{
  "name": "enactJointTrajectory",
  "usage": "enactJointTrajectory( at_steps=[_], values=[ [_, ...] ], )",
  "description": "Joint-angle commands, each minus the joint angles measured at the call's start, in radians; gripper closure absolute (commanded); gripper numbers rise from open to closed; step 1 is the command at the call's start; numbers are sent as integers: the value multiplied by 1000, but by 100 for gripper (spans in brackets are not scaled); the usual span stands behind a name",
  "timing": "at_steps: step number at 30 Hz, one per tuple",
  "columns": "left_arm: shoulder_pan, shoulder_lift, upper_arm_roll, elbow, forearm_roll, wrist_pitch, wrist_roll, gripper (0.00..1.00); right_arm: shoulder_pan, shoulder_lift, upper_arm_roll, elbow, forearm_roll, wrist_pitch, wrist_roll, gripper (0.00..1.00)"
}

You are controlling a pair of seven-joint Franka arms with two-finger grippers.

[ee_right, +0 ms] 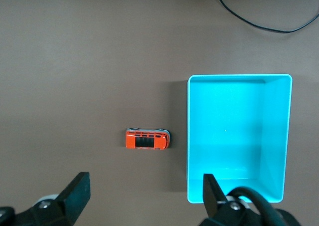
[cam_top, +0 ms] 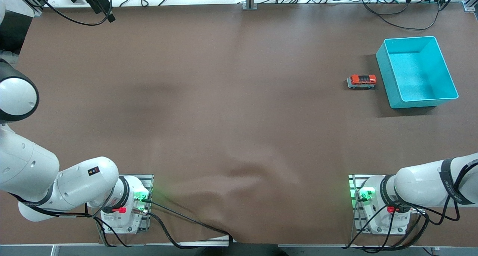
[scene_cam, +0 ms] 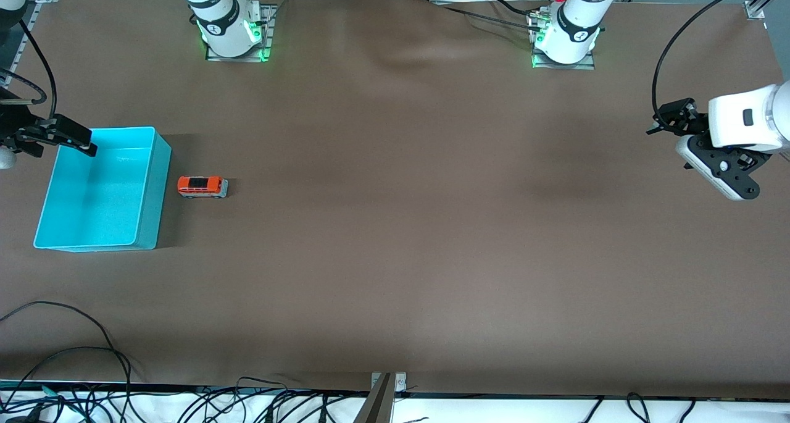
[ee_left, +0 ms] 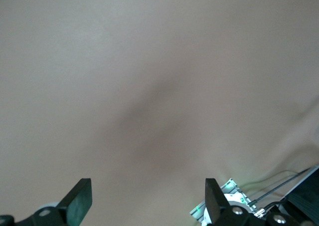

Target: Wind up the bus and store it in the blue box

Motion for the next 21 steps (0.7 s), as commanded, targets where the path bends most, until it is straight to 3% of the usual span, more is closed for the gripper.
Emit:
enactJointTrajectory(
  at_steps=[1, 5, 8, 15, 21],
  values=[
    [-214, -78, 228, -24, -10, 47, -14, 0, -1, 7, -3, 20, 19, -11, -1, 0],
    [-305, -110, 297, -55, -10, 57, -68, 0, -2, 8, -3, 20, 19, -11, -1, 0],
    [-318, -146, 302, -96, -15, 79, -196, 0, -2, 8, -4, 20, 19, -12, -1, 0],
    [-351, -304, 314, -312, -13, 254, -467, 0, -1, 8, -4, 20, 19, -19, -4, 0],
    [-447, -324, 458, -335, -48, 258, -468, 0, 2, 1, 1, 14, 19, -40, 4, 0]
  ],
)
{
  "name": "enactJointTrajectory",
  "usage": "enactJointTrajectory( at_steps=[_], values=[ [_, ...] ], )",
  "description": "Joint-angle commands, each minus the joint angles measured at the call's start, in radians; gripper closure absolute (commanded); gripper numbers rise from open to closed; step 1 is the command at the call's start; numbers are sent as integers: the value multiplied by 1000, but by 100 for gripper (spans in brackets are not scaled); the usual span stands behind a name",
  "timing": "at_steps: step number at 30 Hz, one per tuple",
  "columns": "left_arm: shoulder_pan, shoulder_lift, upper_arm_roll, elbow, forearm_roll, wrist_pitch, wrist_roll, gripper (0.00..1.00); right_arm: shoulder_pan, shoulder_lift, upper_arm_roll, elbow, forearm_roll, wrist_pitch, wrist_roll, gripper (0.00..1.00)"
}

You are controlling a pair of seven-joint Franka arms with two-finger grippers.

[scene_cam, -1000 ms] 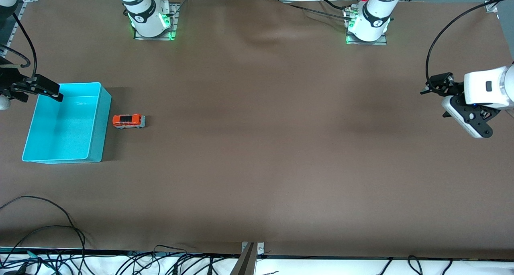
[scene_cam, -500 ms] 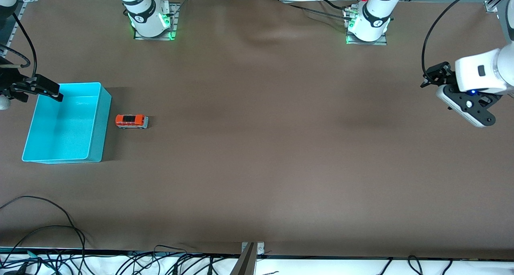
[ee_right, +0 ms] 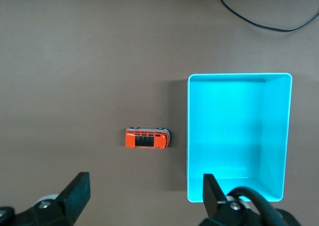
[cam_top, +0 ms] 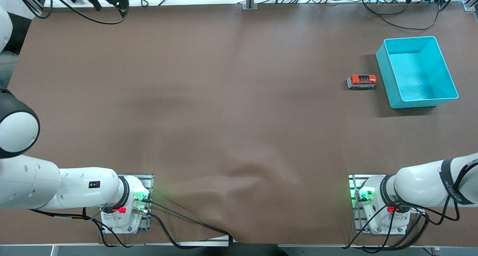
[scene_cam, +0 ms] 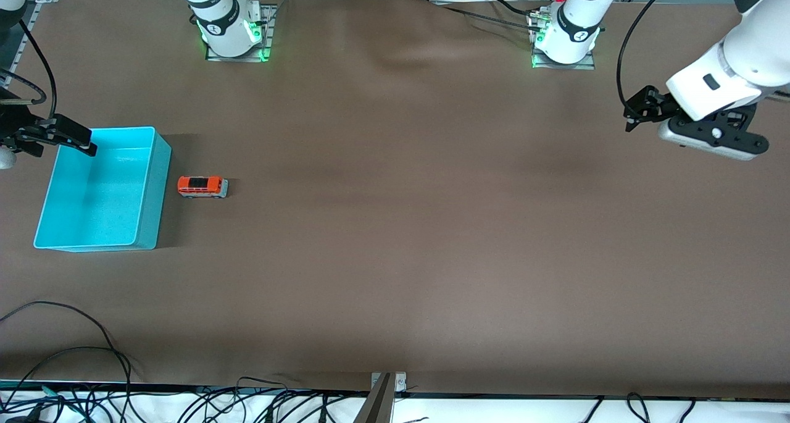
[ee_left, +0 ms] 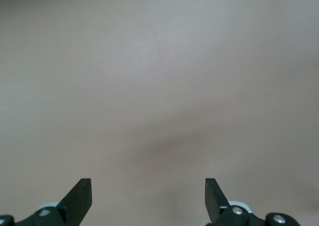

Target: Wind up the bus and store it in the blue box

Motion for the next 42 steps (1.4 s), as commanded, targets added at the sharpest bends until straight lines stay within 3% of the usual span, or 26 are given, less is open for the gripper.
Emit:
enactJointTrajectory(
  at_steps=[1, 5, 11, 23, 29, 42],
  values=[
    [-95, -73, 150, -87, -57, 39, -24, 0, 3, 3, 1, 15, 21, -39, 7, 0],
    [-99, -78, 177, -84, -131, 2, -36, 0, 7, 5, 3, 15, 18, -33, 7, 0],
    [-87, -70, 177, -62, -134, -22, -32, 0, 13, 18, 3, 12, 19, -34, 7, 0],
    [-102, 34, 169, 111, -74, -147, -35, 0, 20, 41, 3, 5, 19, -30, 7, 0],
    [-96, 40, 170, 111, -73, -148, -35, 0, 20, 1, 4, -99, 21, 41, 7, 0],
    [-95, 42, 170, 113, -65, -148, -33, 0, 20, -20, 72, -242, 21, 174, 60, 0]
  ],
)
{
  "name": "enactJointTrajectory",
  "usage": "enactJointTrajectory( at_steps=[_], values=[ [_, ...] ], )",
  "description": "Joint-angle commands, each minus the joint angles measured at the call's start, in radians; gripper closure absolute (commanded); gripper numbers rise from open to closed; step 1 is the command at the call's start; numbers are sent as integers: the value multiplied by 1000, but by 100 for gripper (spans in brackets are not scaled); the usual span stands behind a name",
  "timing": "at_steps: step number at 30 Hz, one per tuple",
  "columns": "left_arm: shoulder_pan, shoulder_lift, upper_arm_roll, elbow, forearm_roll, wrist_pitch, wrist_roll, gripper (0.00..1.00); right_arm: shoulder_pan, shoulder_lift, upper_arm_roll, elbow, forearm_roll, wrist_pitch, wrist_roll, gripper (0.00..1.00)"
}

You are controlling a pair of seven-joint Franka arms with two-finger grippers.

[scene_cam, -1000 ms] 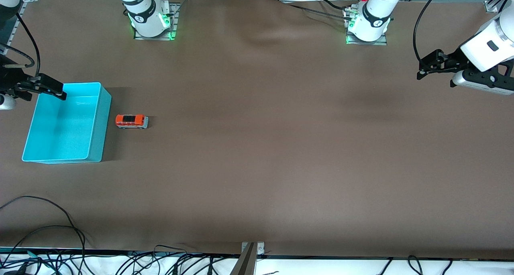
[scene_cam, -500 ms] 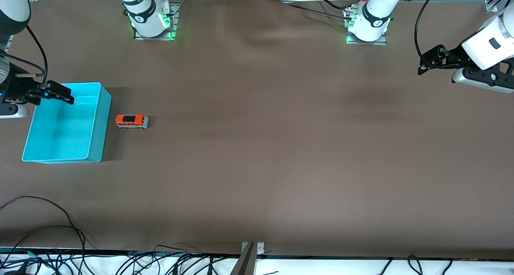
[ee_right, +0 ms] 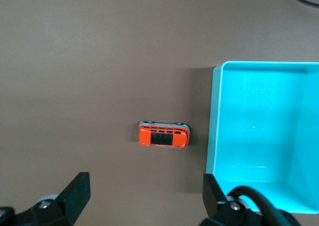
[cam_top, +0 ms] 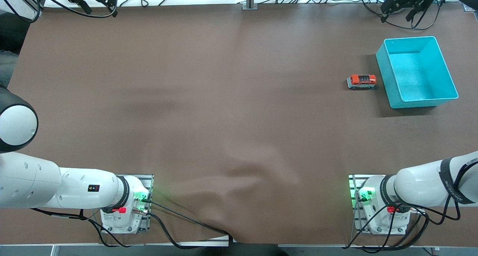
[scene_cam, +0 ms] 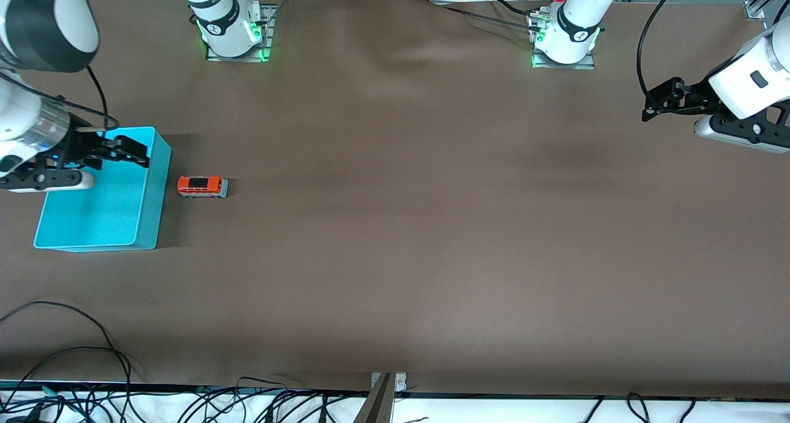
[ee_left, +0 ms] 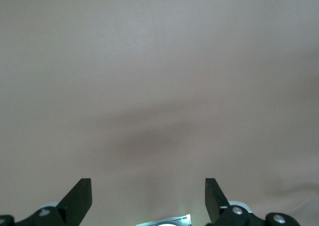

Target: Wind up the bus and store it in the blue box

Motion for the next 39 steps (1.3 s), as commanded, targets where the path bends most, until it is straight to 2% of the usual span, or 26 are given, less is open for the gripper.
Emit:
enactJointTrajectory(
  at_steps=[1, 16, 29, 39],
  values=[
    [-8, 16, 5, 36, 43, -27, -10, 0, -4, -44, 17, -93, 17, 72, 15, 0],
    [-5, 22, 5, 64, 121, -16, -12, 0, -4, -44, 49, -291, 17, 247, 93, 0],
    [-8, 23, 3, 77, 110, -19, -13, 0, -10, -32, 48, -417, 16, 290, 97, 0],
    [-3, 23, 5, 77, 110, -19, -15, 0, -15, 4, 48, -517, 14, 481, 439, 0]
  ],
)
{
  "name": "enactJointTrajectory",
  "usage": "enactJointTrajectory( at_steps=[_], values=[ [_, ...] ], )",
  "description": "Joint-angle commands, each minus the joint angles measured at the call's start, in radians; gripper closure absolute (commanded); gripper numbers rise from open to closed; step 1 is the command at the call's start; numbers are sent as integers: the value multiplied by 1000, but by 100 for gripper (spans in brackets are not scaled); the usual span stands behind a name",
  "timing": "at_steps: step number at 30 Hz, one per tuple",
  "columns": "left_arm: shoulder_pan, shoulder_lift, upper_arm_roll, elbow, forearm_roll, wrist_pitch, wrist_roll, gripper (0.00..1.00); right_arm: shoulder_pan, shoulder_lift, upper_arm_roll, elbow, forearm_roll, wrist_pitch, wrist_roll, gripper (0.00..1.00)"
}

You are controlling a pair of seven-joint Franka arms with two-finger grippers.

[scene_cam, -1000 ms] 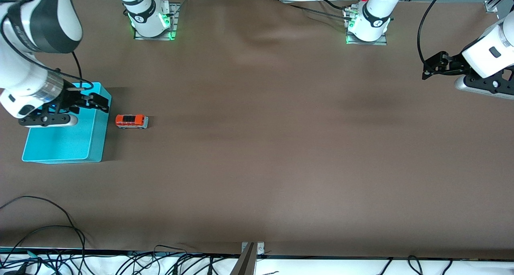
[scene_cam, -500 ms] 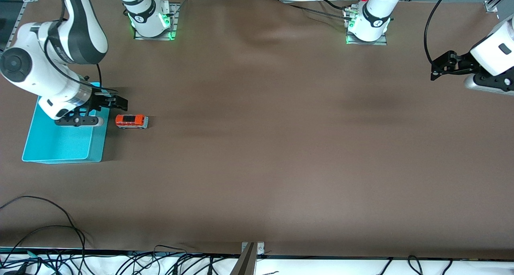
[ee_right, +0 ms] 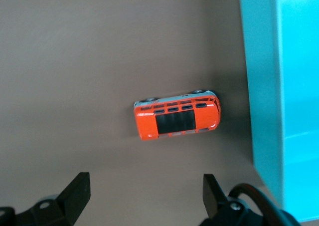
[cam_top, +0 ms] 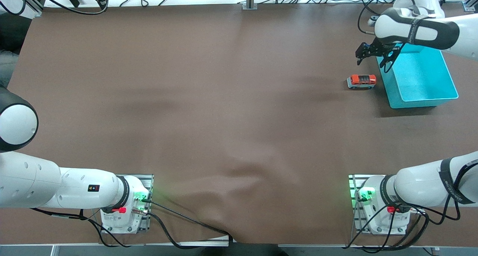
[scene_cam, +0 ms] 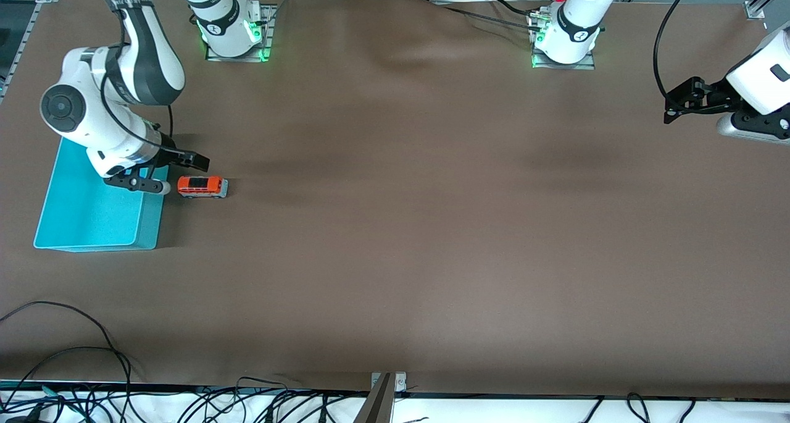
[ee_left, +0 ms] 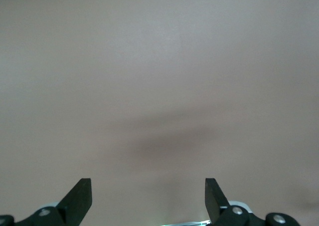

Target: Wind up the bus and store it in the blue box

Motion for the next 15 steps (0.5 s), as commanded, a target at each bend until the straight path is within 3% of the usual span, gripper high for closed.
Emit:
enactJointTrajectory(
  at_steps=[1, 7, 15],
  values=[
    [-3, 19, 0, 37, 18, -19, -12, 0, -9, 5, 4, -67, 13, 101, 141, 0],
    [-8, 19, -4, 37, 18, -21, -12, 0, -38, 9, 1, -82, 14, 101, 160, 0],
    [-15, 20, -3, 39, 15, -18, -10, 0, -53, 9, -1, -86, -1, 110, 407, 0]
  ],
)
